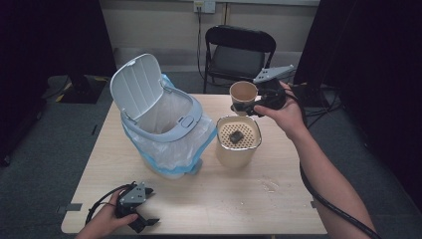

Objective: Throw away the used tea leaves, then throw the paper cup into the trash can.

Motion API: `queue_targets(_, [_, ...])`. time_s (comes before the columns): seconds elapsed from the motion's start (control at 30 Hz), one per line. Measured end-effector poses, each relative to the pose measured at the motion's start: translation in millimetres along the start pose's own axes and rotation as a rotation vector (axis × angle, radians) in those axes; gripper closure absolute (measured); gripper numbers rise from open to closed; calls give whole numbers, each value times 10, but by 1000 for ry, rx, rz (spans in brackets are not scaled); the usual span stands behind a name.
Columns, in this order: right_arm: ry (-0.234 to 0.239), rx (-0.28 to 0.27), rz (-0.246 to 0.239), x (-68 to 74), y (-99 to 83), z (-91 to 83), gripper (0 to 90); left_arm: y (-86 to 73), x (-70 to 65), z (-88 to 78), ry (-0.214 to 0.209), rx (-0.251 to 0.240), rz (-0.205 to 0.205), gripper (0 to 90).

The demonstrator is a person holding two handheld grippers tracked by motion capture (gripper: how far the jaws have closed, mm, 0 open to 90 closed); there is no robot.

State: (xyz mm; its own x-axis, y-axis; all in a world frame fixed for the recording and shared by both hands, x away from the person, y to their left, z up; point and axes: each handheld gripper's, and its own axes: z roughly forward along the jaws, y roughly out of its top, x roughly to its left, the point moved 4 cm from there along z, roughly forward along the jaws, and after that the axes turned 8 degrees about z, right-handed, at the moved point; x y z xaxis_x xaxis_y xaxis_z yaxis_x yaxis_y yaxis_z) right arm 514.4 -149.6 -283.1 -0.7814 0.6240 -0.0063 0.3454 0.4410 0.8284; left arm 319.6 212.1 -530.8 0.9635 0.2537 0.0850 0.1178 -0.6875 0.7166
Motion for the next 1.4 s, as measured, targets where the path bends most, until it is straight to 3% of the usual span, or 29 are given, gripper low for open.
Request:
queue_targets(0.6, [18,-3,-23,97,182,26,276,0,1,0,0,0,1,0])
queue_targets(1.13, [26,-17,-54,266,464,-26,275,0,3,1,-2,0,4,0])
queue_targets(1.4, [43,-18,-57,319,573,52,275,0,4,0,-2,1,5,0])
